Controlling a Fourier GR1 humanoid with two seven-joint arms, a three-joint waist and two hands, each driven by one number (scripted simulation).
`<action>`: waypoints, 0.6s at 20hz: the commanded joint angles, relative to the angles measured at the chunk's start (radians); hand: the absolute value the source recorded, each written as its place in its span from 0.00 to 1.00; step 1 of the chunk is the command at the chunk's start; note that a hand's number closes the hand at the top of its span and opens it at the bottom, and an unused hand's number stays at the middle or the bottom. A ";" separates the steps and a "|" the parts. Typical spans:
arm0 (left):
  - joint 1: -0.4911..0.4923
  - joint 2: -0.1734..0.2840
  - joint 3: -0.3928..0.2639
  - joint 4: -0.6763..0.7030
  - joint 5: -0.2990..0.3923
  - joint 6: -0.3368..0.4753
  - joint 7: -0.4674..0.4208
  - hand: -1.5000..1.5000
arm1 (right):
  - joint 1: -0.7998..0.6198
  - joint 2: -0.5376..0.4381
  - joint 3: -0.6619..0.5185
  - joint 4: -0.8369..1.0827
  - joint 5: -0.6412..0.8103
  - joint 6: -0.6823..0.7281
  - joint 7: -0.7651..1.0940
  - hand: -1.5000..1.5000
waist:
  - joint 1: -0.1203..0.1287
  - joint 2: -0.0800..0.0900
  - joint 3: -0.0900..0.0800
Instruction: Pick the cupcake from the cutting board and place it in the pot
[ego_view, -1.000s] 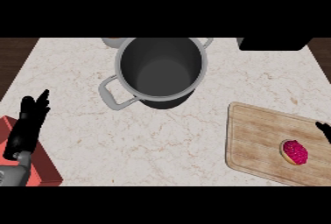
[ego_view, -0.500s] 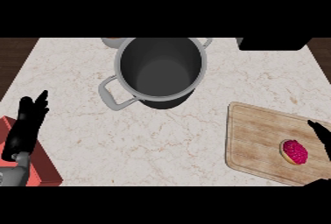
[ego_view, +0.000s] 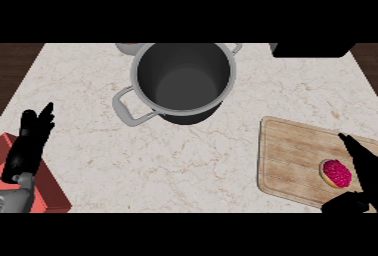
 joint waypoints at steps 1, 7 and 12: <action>0.025 -0.046 -0.004 0.009 -0.037 0.006 -0.019 0.50 | -0.039 0.063 0.028 0.023 0.074 0.024 0.056 0.00 | 0.001 0.000 0.000; 0.054 -0.004 0.057 -0.074 -0.014 -0.067 0.001 0.50 | -0.070 0.033 -0.096 0.158 0.014 0.087 -0.060 0.00 | 0.003 0.000 0.000; 0.001 -0.086 0.025 -0.026 -0.092 -0.032 0.023 0.50 | -0.056 0.130 -0.053 0.120 0.082 0.088 -0.025 0.00 | -0.001 0.000 0.000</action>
